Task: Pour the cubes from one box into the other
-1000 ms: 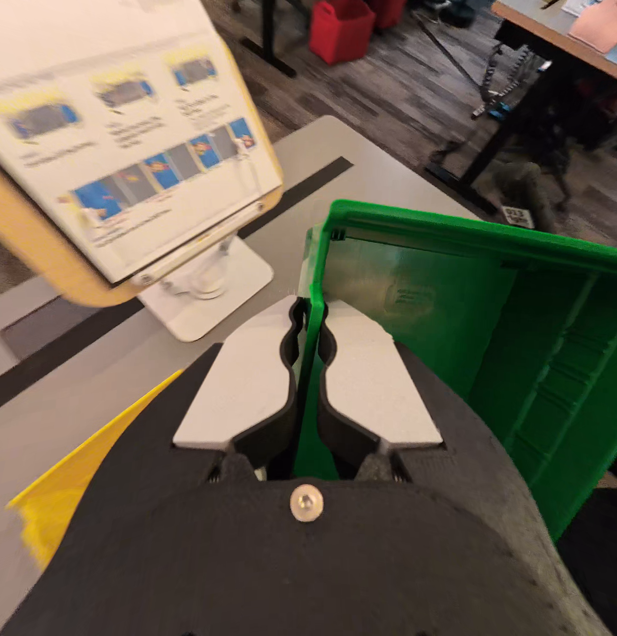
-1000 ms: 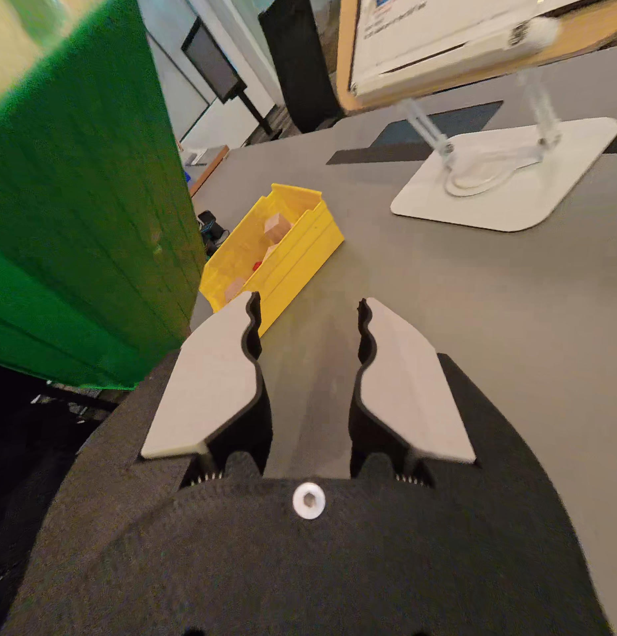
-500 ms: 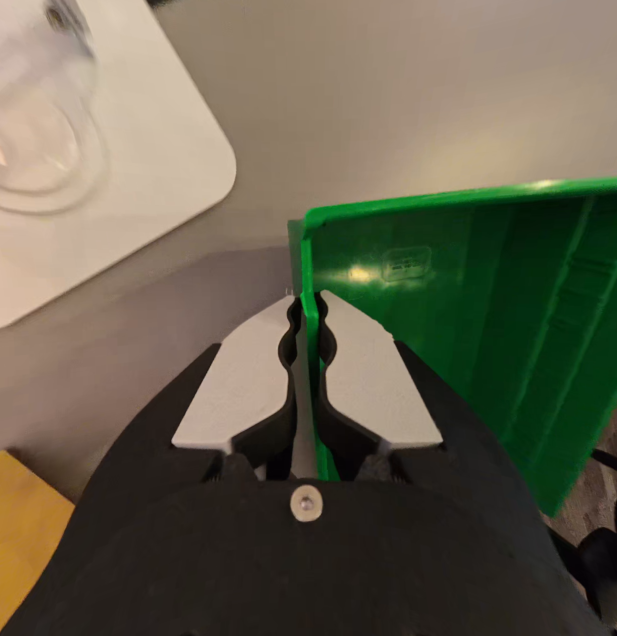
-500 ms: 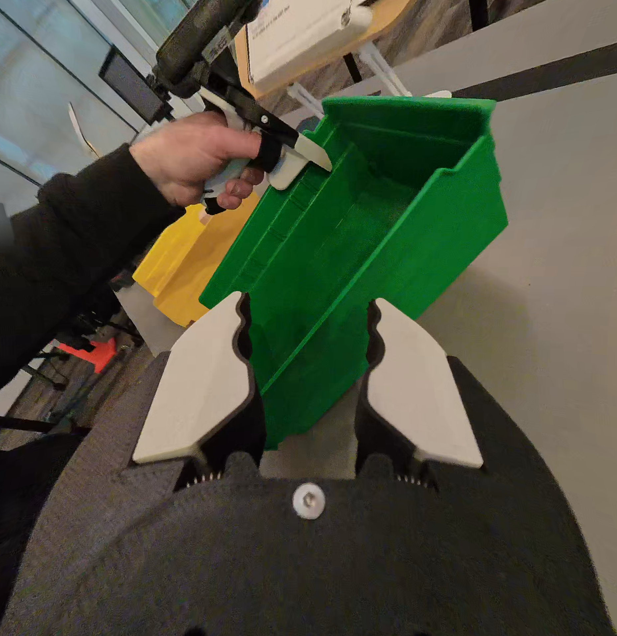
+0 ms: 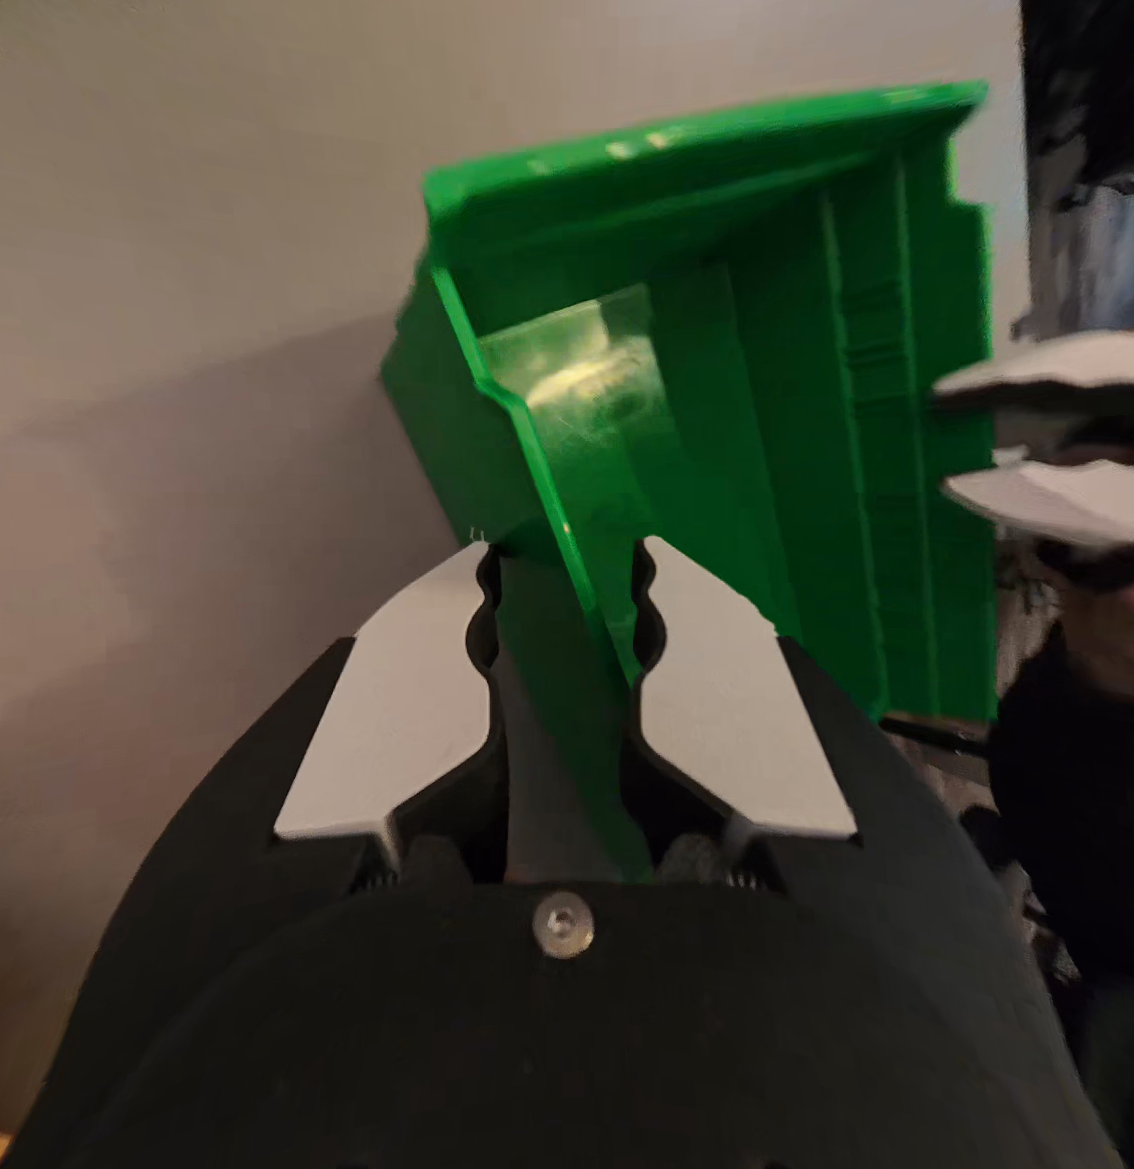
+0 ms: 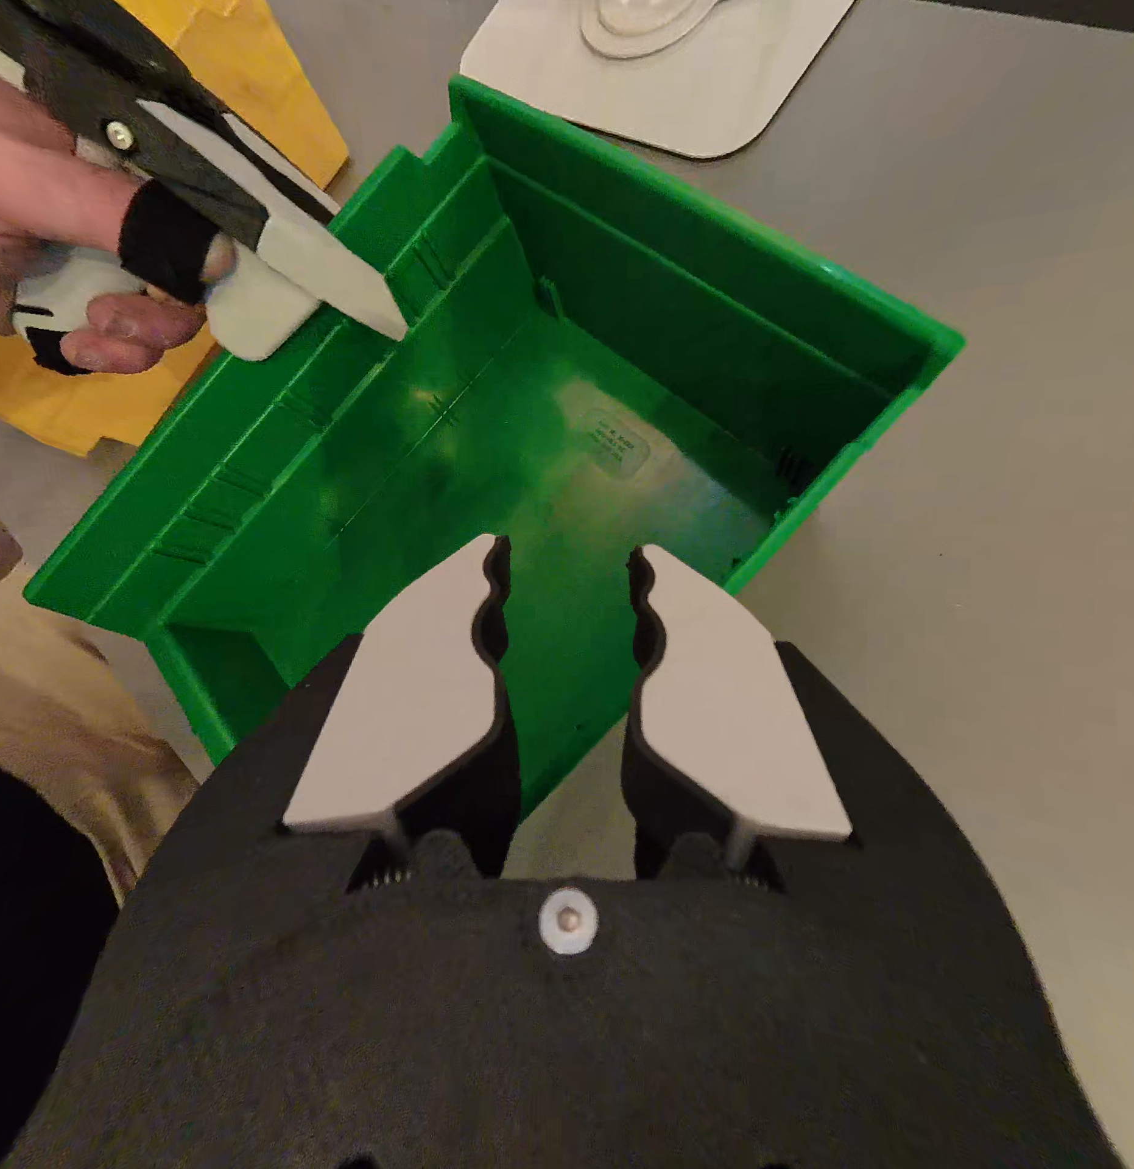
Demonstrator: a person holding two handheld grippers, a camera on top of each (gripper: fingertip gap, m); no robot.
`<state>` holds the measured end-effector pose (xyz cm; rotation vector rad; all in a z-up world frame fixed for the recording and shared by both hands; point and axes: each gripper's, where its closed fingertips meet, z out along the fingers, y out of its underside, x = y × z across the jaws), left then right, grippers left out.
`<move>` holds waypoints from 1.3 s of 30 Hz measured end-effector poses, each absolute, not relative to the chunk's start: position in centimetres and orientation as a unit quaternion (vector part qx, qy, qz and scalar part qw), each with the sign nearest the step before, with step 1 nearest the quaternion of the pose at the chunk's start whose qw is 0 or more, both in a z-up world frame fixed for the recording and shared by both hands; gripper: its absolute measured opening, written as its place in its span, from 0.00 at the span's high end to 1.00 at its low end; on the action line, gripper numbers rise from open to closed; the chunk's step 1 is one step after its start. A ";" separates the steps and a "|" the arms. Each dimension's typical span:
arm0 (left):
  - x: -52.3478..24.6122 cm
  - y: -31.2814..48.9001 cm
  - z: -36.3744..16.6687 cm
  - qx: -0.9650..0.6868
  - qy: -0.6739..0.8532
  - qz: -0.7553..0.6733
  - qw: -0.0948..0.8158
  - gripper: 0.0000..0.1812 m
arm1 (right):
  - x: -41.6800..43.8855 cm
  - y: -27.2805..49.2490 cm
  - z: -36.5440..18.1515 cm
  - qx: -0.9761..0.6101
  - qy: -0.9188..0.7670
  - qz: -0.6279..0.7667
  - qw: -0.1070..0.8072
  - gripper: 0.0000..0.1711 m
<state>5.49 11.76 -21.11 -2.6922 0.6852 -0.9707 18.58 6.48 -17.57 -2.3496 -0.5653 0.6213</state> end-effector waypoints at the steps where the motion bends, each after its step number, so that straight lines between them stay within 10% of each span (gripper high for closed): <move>1: 5.3 10.9 -20.5 -0.903 0.237 -0.343 0.106 0.77 | 18.6 6.5 -17.1 -0.893 -0.214 0.232 0.321 0.76; 13: -21.5 15.3 -8.9 -0.902 0.202 -0.140 0.354 0.68 | -5.1 5.8 -8.5 -0.830 -0.368 0.328 0.260 0.67; 23: -33.9 18.3 -19.7 -0.969 0.144 -0.133 0.153 0.60 | -16.2 14.4 -18.8 -0.898 -0.379 0.196 0.107 0.80; 28: -34.6 19.2 -21.8 -0.972 0.182 -0.086 0.121 0.96 | -16.7 15.8 -21.3 -0.916 -0.349 0.190 0.059 0.84; 39: -33.6 19.9 -19.0 -0.967 0.211 -0.072 0.124 0.97 | -14.9 16.1 -20.5 -0.912 -0.327 0.245 0.044 0.95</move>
